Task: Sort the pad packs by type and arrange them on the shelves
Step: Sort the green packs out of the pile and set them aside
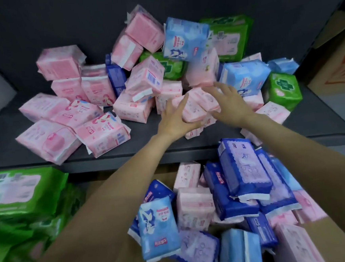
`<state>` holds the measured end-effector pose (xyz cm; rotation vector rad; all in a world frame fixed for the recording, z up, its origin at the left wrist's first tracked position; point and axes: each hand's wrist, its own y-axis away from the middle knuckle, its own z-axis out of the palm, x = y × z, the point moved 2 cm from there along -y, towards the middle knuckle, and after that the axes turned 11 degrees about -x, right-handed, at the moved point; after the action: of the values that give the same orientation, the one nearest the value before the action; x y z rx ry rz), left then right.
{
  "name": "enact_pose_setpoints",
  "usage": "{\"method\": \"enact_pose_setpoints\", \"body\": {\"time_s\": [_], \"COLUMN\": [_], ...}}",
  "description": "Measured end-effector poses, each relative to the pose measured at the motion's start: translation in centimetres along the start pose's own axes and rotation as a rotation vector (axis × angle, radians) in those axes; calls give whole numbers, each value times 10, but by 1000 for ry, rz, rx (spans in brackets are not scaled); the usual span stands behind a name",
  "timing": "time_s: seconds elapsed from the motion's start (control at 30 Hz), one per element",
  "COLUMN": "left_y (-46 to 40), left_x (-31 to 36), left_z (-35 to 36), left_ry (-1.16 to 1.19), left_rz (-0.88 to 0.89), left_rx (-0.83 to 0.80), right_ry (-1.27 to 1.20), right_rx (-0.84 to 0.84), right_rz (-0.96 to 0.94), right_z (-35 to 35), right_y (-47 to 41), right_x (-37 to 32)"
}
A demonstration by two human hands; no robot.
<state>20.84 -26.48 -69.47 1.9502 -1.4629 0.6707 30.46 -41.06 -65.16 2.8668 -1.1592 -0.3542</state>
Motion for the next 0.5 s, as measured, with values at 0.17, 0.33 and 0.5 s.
{"method": "enact_pose_setpoints", "body": {"time_s": [0.17, 0.33, 0.5], "left_y": [-14, -16, -1], "left_x": [0, 6, 2], "left_z": [16, 25, 22], "left_ry": [9, 80, 173], "left_rz": [-19, -64, -53], "left_rx": [121, 185, 228], "right_ry": [-54, -109, -133], "right_rx": [-121, -23, 52], "right_rz": [43, 174, 226], "right_z": [14, 37, 34], "right_y": [-34, -40, -32], "right_x": [15, 4, 1]}}
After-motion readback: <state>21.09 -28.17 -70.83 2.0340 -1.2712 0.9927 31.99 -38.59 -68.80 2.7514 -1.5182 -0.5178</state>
